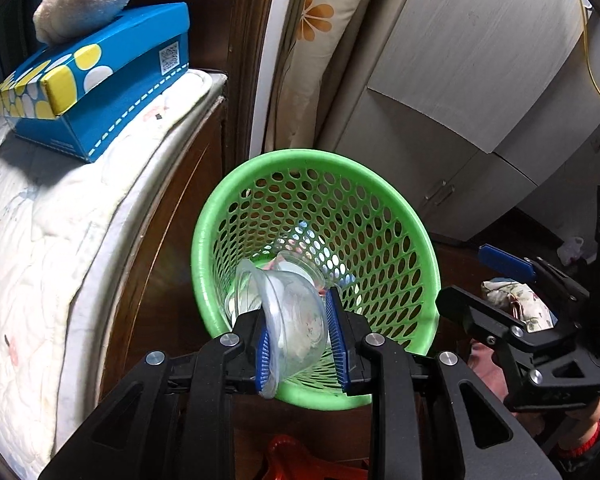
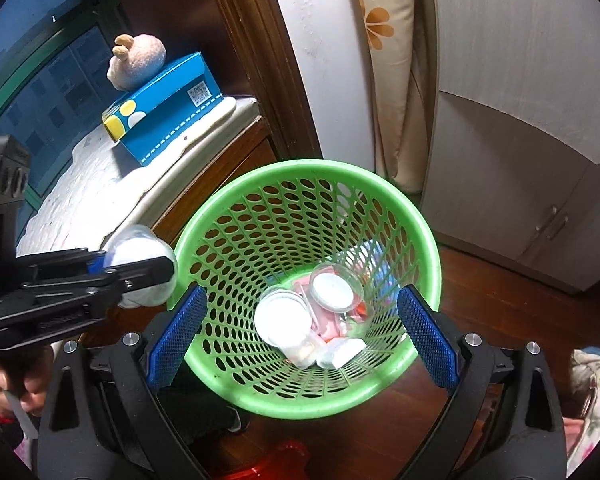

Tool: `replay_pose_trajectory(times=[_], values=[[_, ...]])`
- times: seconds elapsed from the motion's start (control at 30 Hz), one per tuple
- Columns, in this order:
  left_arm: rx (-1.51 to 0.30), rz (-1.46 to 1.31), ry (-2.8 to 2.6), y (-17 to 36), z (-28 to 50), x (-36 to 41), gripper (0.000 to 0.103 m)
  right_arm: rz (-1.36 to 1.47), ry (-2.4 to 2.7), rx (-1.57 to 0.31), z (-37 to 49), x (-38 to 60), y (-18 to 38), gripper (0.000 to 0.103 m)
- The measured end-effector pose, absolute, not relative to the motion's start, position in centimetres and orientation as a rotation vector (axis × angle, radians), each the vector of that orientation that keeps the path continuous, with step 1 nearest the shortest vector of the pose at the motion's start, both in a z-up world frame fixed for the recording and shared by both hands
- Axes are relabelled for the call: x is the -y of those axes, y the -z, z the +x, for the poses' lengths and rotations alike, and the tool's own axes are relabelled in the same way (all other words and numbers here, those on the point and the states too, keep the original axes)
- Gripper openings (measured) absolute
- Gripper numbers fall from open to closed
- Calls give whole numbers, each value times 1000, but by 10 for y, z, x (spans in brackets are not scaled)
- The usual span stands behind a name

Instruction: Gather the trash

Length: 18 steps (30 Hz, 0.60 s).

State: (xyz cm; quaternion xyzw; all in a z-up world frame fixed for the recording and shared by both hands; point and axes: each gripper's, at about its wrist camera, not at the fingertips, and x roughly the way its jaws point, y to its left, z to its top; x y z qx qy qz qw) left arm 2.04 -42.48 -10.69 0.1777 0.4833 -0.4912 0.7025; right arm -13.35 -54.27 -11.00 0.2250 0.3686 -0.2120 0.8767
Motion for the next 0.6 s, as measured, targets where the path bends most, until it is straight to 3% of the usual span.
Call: replay_pose_trajectory(times=[0.13, 0.23, 0.5, 0.6], values=[[-1096, 387, 1108, 110, 19, 430, 25, 492, 444, -757, -139, 544, 110, 95], [-1083, 392, 1100, 109, 17, 429, 38, 503, 446, -751, -142, 545, 110, 95], [-1055, 374, 1077, 95, 20, 413, 41, 508, 428, -746, -144, 536, 107, 95], [-1030, 362, 1057, 87, 22, 403, 49, 506, 415, -744, -141, 530, 104, 95]])
